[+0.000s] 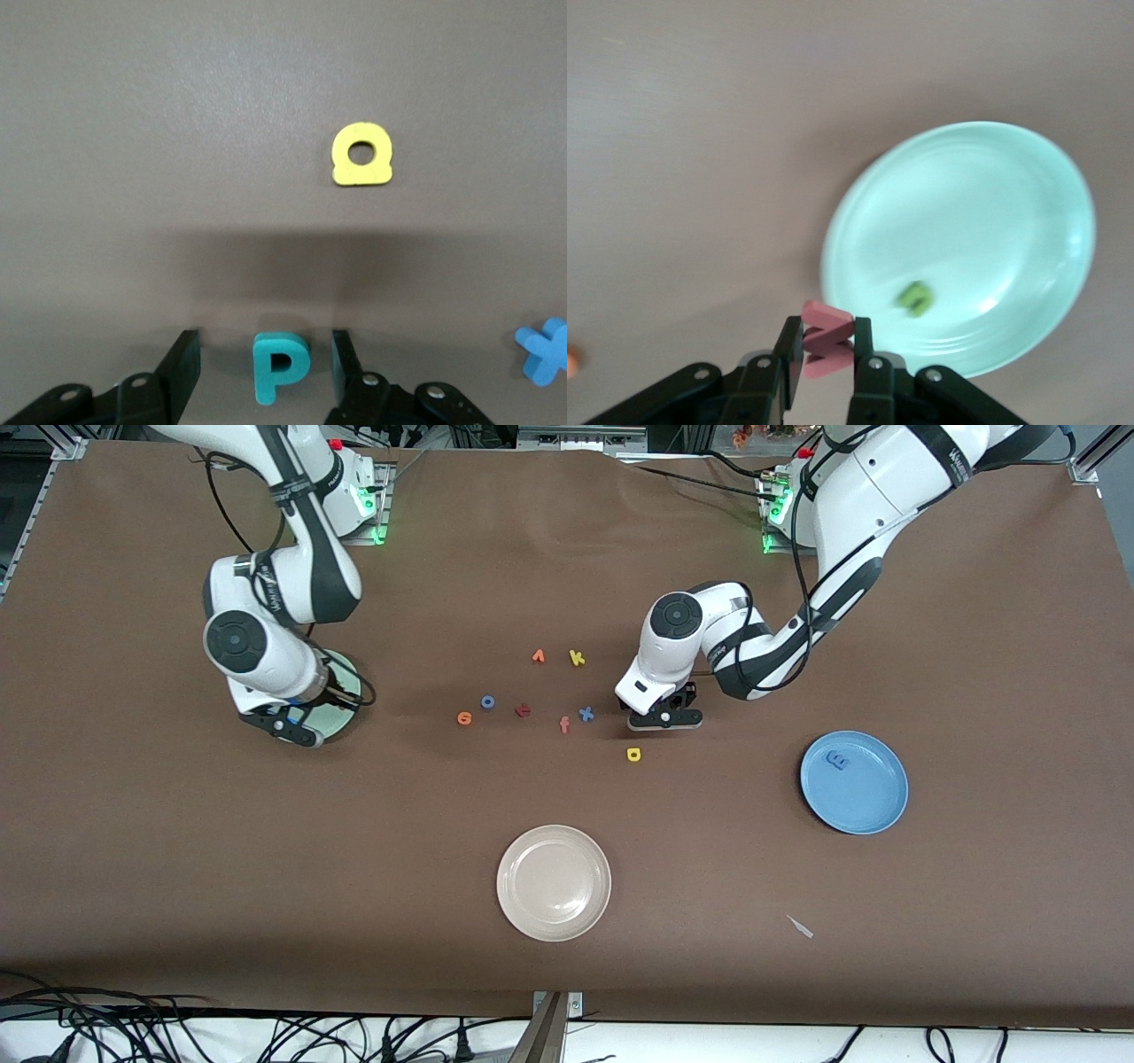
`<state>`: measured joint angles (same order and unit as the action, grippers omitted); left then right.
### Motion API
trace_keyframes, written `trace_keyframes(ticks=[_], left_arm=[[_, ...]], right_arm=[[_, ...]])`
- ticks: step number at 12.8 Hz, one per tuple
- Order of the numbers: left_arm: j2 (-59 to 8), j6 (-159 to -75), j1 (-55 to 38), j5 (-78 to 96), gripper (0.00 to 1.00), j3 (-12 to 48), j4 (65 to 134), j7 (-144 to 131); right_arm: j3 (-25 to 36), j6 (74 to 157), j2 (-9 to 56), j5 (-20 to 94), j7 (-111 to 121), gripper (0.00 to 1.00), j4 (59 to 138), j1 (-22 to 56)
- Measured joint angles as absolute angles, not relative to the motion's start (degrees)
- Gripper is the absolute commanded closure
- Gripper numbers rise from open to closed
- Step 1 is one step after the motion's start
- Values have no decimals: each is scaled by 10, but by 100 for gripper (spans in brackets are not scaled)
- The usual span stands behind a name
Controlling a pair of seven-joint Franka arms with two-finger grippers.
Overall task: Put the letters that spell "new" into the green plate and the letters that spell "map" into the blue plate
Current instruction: 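Release the M onto the green plate while the left gripper grasps the P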
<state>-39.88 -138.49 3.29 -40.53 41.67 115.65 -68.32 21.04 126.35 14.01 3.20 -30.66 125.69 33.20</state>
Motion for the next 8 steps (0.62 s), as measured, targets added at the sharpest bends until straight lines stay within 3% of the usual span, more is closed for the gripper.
trace_keyframes(ticks=[2,3,4,8], left_arm=[[-402,-1385,33,-405,84,415,1154,-683],[-402,-1386,32,-405,92,416,1153,-683],[-402,-1386,32,-405,96,416,1152,-683],[-402,-1351,32,-405,100,417,1144,-671]], right_arm=[[229,1310,142,32,-280,77,1299,330],[230,1337,144,32,-278,42,1319,330],[230,1355,147,32,-278,0,1334,331],[233,1362,149,32,-278,0,1337,331]])
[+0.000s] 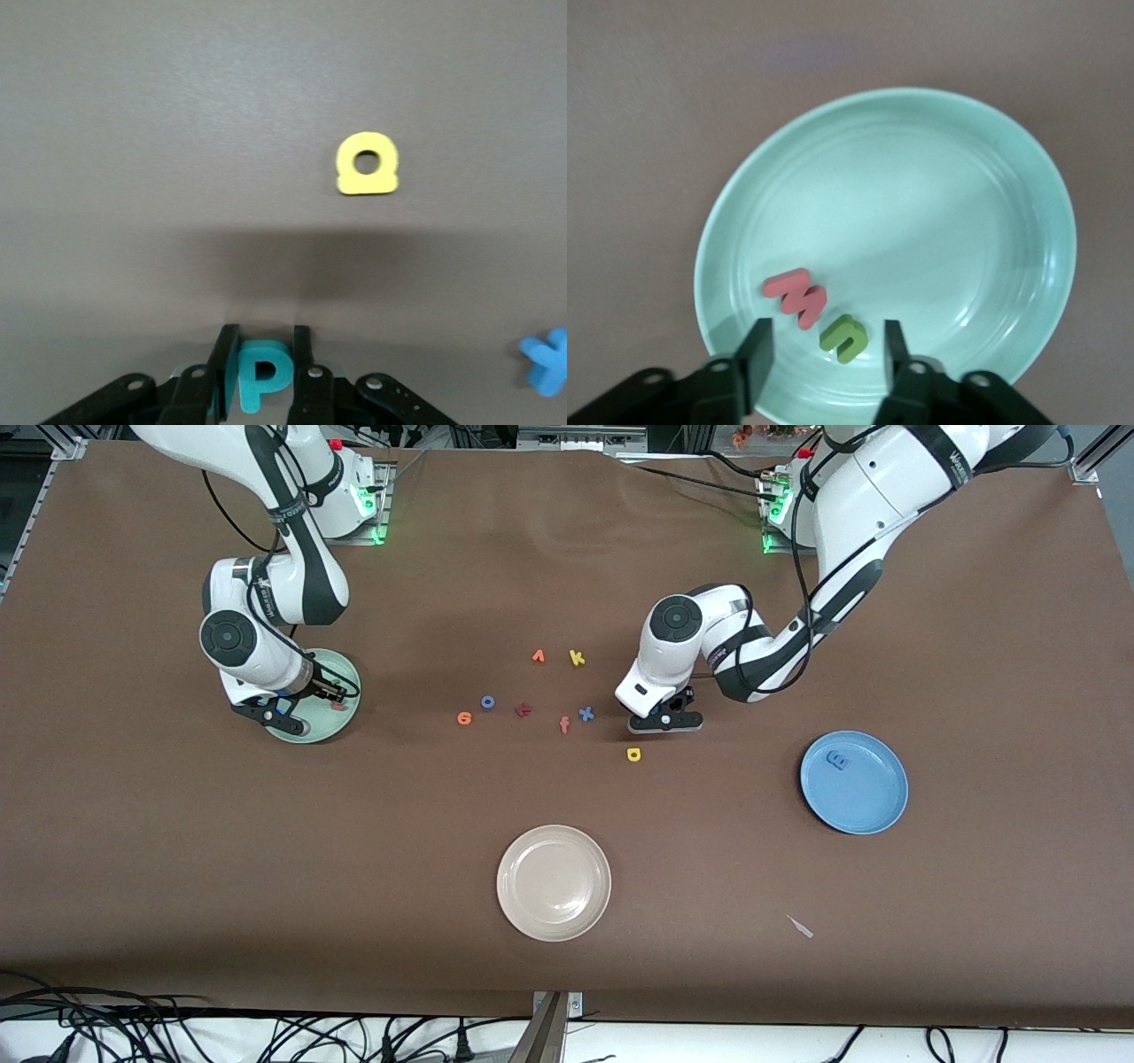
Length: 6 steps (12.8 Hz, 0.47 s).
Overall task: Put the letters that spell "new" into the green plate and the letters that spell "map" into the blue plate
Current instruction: 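Release the M onto the green plate while the left gripper grasps the P, then drop the teal P on the blue plate while the right gripper grasps the e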
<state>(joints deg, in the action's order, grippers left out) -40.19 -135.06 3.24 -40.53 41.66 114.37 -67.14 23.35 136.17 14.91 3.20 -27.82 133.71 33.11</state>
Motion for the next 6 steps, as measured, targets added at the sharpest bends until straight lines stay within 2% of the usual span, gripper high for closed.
trace_keyframes(ticks=[2,6], left_arm=[[-402,-1284,43,-403,100,416,1125,-623],[-399,-1137,104,-353,99,416,1055,-410]], right_arm=[[240,1339,136,32,-277,0,1318,331],[242,1204,114,33,-275,0,1221,331]])
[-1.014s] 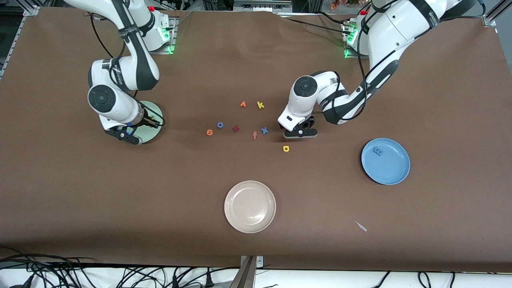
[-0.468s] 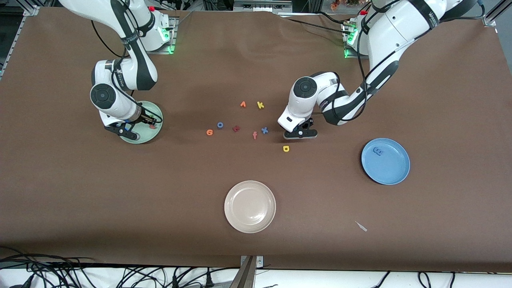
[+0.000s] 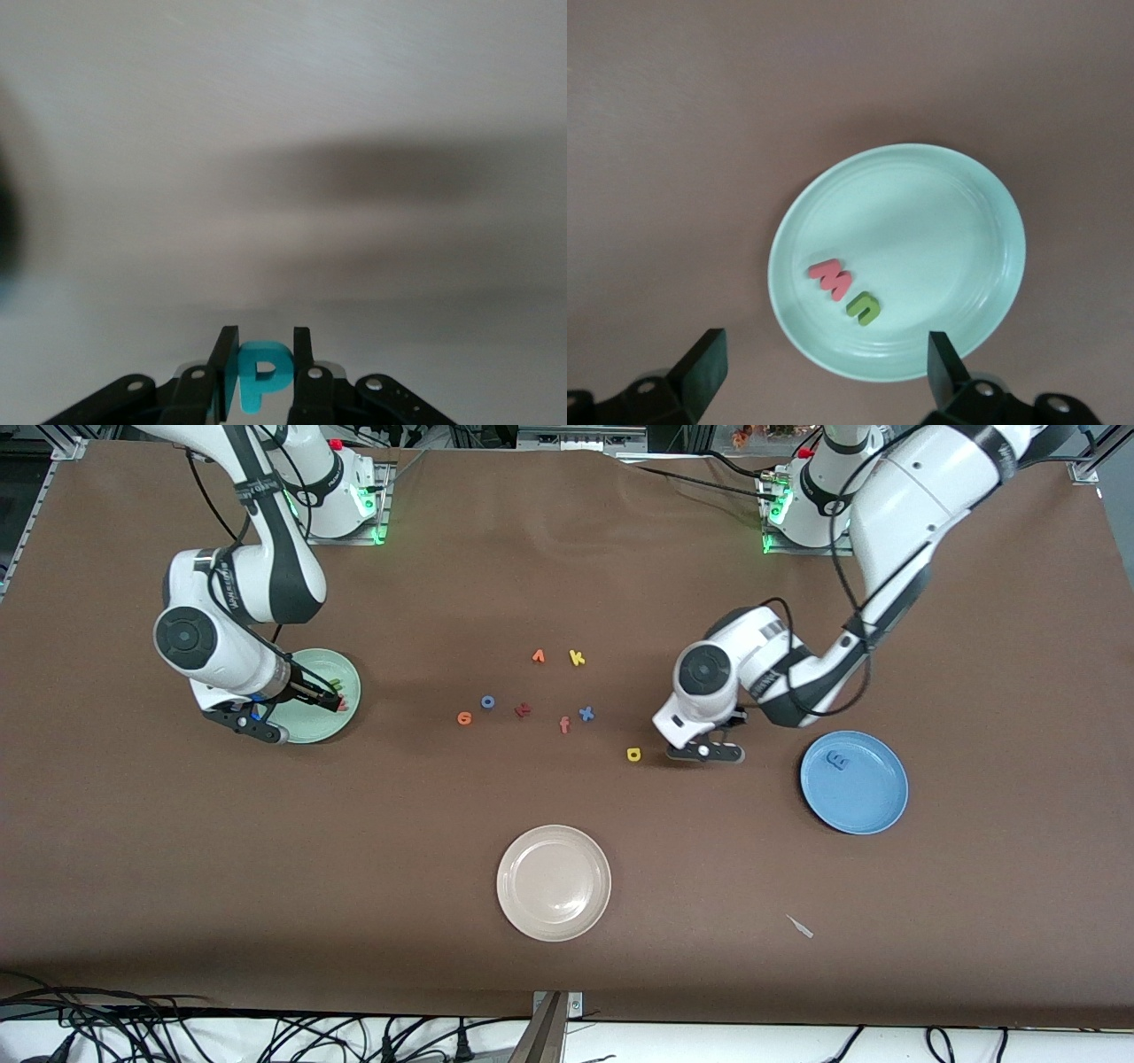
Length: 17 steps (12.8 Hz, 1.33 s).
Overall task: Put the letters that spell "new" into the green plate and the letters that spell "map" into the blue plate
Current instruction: 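Drop the teal P on the blue plate while the right gripper grasps the e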
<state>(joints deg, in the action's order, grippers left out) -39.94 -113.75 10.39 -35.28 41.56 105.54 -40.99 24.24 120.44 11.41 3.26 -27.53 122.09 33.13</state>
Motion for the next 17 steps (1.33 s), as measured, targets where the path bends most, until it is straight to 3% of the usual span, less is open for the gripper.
trace_keyframes(ticks=[3,6,7,8,9,12,17], left_arm=[[-391,-1086,168,-350,99,416,1027,-261],[-383,-1077,236,-350,98,414,1017,-119],[-383,-1077,256,-350,91,413,1016,-77],[-383,-1077,276,-350,32,413,1016,-42],[-383,-1081,289,-356,0,412,1016,-20],[-388,-1105,294,-364,0,412,1016,-12],[-388,-1155,243,-278,0,421,998,-163]], right_arm=[[224,1187,116,75,-307,0,1180,341],[199,1232,144,98,-404,1,1175,380],[196,1254,158,100,-437,9,1175,399],[195,1283,177,101,-473,13,1175,422],[194,1322,198,102,-514,17,1175,447],[193,1402,261,102,-607,23,1174,509],[190,1453,302,102,-623,27,1173,519]])
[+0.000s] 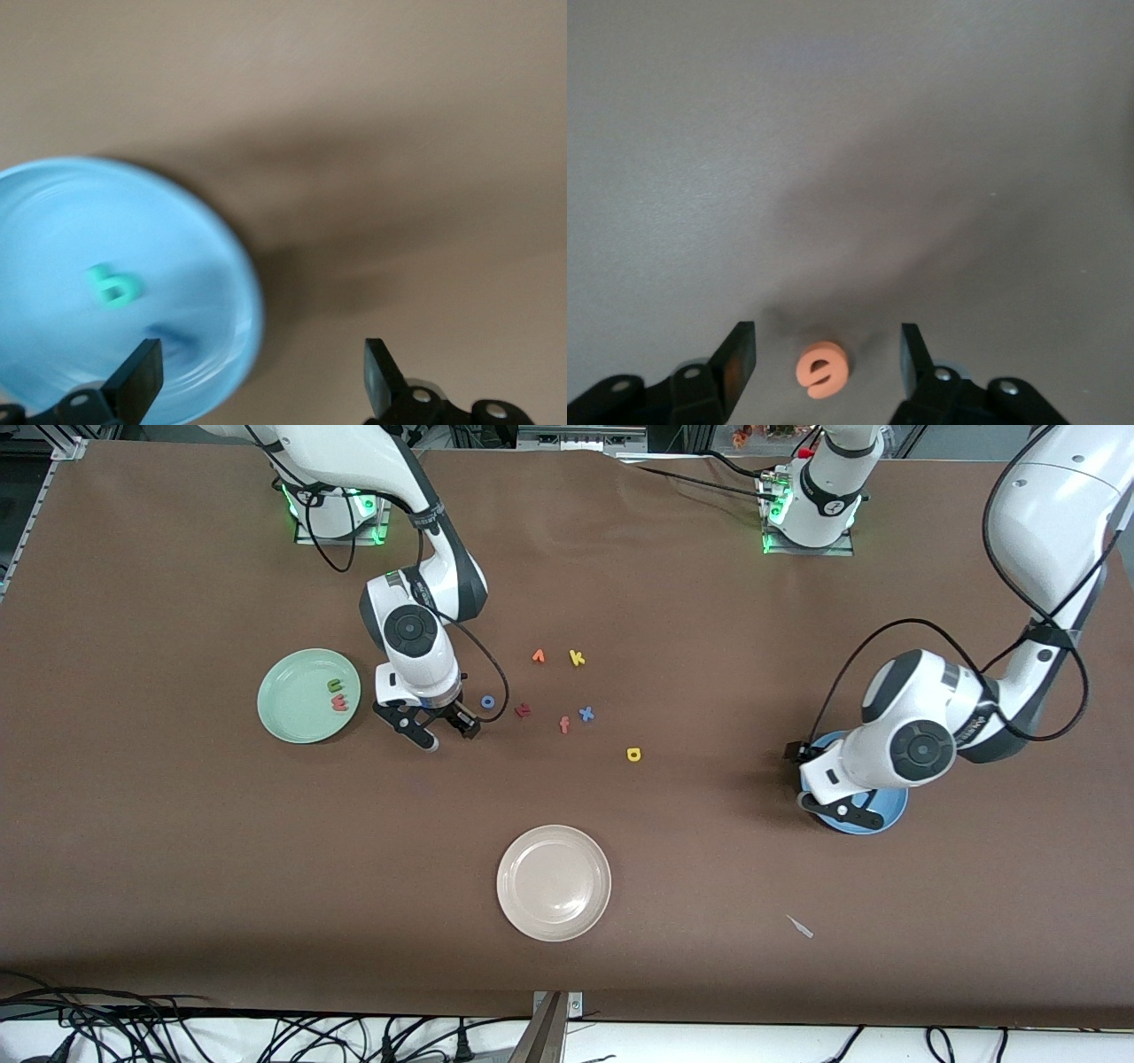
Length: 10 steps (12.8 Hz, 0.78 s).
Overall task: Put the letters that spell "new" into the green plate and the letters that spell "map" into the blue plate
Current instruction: 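Drop the teal P on the blue plate while the right gripper grasps the e, then release the e onto the green plate while the left gripper grasps the a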
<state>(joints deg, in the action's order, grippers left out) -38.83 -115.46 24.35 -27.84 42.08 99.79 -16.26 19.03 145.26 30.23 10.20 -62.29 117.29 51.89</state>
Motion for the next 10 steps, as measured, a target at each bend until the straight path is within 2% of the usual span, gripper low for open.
trace_keyframes(ticks=[2,4,7,8,10], left_arm=[[-390,-1184,193,-278,0,421,999,-264],[-393,-1217,146,-278,0,421,1003,-353],[-406,-1268,83,-278,0,419,1010,-455],[-412,-1282,66,-278,0,417,1010,-482],[-420,-1306,25,-278,0,394,1010,-521]], right_arm=[[188,1460,310,102,-625,30,1173,524],[184,1460,312,102,-626,42,1172,526],[180,1460,312,102,-627,65,1172,527],[180,1460,312,102,-627,77,1172,527],[180,1460,312,102,-626,80,1172,527]])
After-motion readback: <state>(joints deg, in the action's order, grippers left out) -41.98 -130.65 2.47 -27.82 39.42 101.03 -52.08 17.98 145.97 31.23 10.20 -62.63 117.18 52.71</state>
